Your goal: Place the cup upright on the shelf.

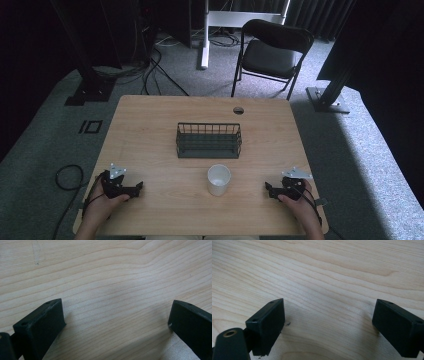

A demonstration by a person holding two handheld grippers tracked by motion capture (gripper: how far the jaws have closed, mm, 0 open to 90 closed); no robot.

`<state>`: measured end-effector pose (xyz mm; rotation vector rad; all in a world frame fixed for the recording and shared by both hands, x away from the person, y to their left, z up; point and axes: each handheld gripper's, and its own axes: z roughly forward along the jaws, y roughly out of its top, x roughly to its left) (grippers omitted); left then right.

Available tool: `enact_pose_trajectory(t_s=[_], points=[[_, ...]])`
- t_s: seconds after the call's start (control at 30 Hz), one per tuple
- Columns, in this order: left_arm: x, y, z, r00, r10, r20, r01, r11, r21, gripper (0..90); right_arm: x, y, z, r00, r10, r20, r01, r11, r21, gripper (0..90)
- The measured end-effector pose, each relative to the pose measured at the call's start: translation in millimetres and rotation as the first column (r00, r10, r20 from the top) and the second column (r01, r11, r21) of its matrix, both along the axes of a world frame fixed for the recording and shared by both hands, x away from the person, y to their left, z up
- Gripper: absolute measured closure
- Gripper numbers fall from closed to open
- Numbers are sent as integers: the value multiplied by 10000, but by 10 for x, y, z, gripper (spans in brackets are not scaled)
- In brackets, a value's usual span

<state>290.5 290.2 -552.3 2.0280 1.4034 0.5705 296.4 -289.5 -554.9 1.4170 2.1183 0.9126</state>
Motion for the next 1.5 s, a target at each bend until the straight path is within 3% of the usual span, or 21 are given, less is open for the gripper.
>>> enact_pose_trajectory(t_s=[0.13,0.17,0.27,0.93,1.3,1.5], points=[[-11,7,1,10000,63,-15,-63,10000,-15,8,0,0,0,10000,0,5,0,10000,2,106],[-24,36,2,9998,-173,-23,173,9998,11,8,0,0,0,10000,1,1,-1,10000,-1,106],[-46,90,1,9997,-252,-18,252,9997,8,9,1,0,1,10000,2,-5,-2,10000,2,106],[-62,88,1,9986,-530,-5,530,9986,11,9,0,0,0,10000,1,-1,-1,10000,-1,106],[-79,-2,9,9946,-1035,82,1034,9945,163,9,0,0,0,10000,0,-2,0,10000,-2,106],[-80,-62,37,9923,-1231,125,1231,9924,-58,9,0,0,0,10000,1,0,-1,10000,-1,106]])
